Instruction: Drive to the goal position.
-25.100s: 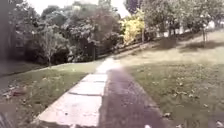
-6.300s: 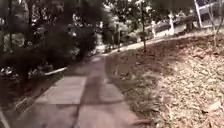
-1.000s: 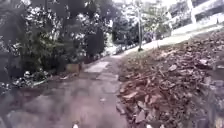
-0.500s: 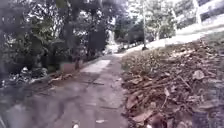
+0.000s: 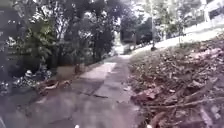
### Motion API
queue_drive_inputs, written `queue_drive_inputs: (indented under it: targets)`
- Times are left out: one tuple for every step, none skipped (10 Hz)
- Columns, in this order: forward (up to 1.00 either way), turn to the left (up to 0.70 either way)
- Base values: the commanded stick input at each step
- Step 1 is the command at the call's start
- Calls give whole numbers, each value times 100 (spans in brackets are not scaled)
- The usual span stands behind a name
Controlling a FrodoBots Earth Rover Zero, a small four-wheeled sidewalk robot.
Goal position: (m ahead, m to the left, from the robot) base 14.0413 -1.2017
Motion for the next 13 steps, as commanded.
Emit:
queue_drive_inputs:
  targets:
    - [100, 0]
    - [100, 0]
    - [100, 0]
    - [100, 0]
    - [100, 0]
    - [100, -2]
    - [100, -15]
    - [100, -26]
    - [100, -2]
    - [100, 0]
    - [100, 0]
    - [100, 0]
    - [100, 0]
